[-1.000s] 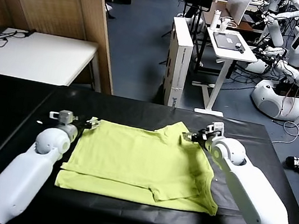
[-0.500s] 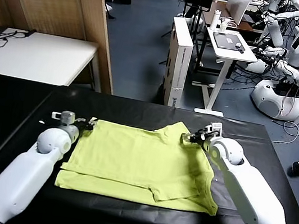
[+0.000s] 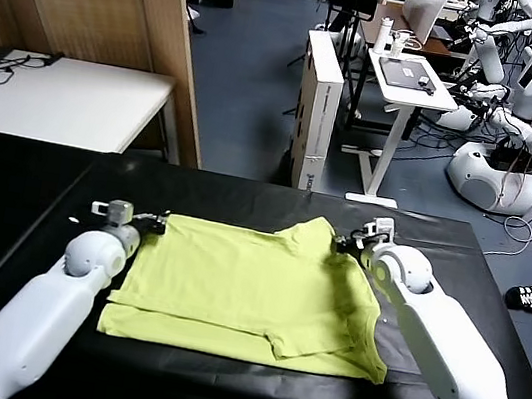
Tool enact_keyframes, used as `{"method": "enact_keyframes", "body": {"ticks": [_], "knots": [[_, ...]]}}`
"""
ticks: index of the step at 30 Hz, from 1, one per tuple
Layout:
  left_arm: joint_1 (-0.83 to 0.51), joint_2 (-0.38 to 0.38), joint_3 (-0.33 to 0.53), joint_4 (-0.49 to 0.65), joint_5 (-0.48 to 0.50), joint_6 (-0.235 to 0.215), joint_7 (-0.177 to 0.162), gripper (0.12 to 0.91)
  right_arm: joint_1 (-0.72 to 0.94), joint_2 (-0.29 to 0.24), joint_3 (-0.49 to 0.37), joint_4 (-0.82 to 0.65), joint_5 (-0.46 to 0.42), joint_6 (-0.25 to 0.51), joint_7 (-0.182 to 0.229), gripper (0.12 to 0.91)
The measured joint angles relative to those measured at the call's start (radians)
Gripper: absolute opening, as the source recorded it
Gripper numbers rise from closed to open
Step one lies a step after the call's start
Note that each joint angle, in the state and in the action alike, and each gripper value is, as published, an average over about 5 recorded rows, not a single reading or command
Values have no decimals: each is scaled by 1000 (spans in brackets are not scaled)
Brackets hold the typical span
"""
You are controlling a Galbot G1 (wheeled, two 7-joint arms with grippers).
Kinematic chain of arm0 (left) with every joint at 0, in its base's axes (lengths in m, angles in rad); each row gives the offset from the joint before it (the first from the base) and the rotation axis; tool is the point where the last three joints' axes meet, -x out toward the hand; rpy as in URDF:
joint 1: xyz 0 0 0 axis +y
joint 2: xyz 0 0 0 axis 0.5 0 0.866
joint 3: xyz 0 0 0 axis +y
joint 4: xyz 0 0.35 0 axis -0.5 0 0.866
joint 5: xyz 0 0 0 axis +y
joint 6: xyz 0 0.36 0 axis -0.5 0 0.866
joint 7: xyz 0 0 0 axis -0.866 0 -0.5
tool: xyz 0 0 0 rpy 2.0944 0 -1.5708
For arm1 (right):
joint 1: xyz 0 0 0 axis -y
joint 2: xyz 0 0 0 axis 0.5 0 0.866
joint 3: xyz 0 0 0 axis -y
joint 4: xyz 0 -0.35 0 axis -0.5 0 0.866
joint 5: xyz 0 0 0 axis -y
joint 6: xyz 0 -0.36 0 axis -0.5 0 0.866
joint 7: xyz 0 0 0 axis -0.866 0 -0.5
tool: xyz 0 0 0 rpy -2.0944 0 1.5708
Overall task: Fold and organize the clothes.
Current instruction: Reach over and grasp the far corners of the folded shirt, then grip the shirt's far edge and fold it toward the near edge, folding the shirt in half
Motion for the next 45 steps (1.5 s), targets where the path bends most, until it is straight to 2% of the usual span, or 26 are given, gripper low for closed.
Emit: {"method": "enact_keyframes", "body": {"ticks": [6,15,20,32,45], "knots": [[23,19,-22,-37,-23,-8,-11,147,-24,-23,30,48,21,50,-1,140],[97,67,-69,-150,-70,-8,-26,147,-87,-84,92,173,60,51,5,140],[167,100,-106,-249,-95,-4,-37,147,-156,-135,139,270,80,29,13,140],[405,214,-231,-486,-117,-12,-34,147,-411,-290,293,542,119,-41,17,140],[593,227,-290,-620,-77,-3,-56,147,-660,-387,371,674,107,-76,24,140]]}}
